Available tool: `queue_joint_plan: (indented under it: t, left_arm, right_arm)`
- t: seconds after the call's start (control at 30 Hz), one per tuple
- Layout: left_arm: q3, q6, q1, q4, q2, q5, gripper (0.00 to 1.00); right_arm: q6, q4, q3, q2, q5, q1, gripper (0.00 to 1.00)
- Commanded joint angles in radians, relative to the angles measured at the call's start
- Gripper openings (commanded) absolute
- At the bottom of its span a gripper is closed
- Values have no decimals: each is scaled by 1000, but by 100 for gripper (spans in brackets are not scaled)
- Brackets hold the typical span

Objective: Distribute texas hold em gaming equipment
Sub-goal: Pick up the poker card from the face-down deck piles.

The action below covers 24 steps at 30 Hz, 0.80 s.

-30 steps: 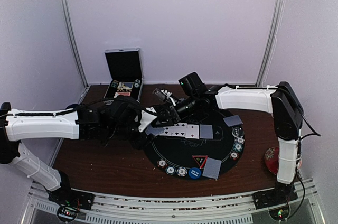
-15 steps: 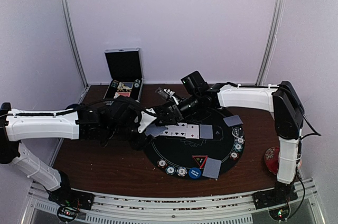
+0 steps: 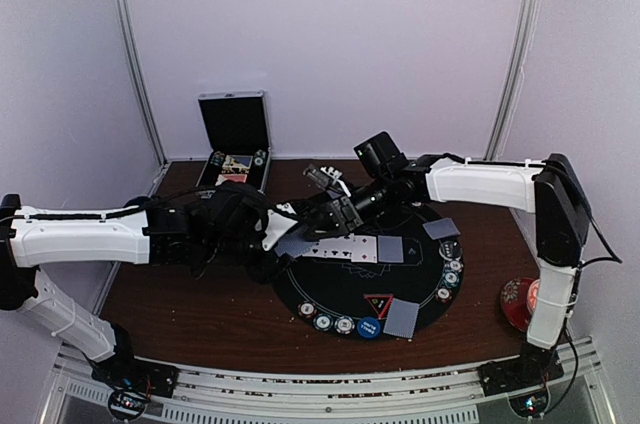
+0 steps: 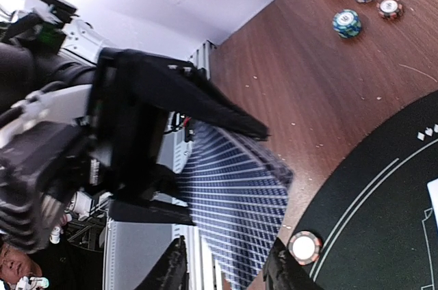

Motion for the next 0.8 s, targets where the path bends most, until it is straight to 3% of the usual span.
queue_joint_plan:
  t: [0.0,0.27,0.57,0.77]
  left_arm:
    - [9,5,-2,61,-9,-8,64]
    - [9,5,-2,61,-6,-10,64]
    - [8,5,-2,61,-11,-6,64]
    - [8,7,-2,62,-11,-6,65]
  right_arm:
    - [83,120,-53,-64,-73,-3,34]
    - [111,135,-46,-17,-58,0,24]
    - [99,106,-37,-11,-37,-3,0]
    - [82,74,-38,-35,-22,-36,0]
